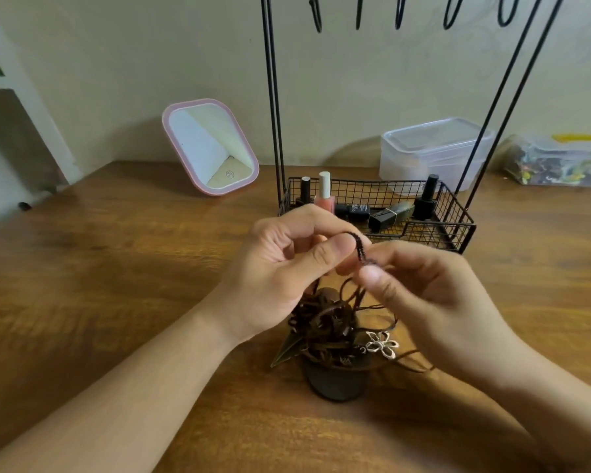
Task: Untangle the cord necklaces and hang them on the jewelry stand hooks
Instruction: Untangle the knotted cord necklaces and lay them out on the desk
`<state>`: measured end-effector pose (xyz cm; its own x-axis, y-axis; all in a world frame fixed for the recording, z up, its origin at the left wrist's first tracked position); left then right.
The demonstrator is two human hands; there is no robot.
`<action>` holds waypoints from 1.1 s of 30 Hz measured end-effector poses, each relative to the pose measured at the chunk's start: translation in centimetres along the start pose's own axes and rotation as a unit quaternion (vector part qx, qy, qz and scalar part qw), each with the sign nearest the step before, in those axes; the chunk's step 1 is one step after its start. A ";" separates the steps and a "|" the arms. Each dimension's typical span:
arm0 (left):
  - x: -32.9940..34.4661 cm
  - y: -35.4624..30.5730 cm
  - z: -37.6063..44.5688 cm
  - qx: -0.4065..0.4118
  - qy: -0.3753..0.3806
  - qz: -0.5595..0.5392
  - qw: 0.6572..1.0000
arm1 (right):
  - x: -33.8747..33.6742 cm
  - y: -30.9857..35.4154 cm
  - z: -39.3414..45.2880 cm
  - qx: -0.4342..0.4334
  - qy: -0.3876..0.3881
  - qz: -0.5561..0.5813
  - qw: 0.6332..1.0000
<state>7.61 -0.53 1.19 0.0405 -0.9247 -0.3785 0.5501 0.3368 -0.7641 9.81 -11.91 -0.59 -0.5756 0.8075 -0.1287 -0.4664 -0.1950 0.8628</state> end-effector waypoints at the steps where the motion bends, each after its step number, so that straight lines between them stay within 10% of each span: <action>1: 0.1 0.5 0.0 -0.018 0.003 0.008 1.000 | -0.7 0.0 0.1 0.009 -0.017 0.084 0.996; 5: 1.3 2.8 -0.6 -0.107 0.063 0.071 0.990 | -3.7 0.6 0.3 0.032 -0.066 0.282 0.957; 15: 3.1 3.1 -1.2 -0.116 0.154 0.187 0.963 | -8.6 0.4 0.6 0.071 -0.079 0.308 0.945; 33: 1.8 3.9 -1.1 -0.192 0.059 -0.190 0.961 | -8.2 -1.3 0.0 0.131 -0.059 -0.199 0.969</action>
<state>8.94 -0.68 -3.05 -0.2107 -0.9748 -0.0736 0.1572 0.0405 -0.9867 15.14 -18.24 -0.69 -0.2978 0.8507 -0.4333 -0.4399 0.2805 0.8531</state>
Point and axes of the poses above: each hand's wrist, its own z-axis towards the middle knuckle, its own x-axis out of the palm, y = z × x, the point moved 10 cm from there along z, towards the middle knuckle, and after that the axes turned 13 degrees about z, right-handed, at the moved point
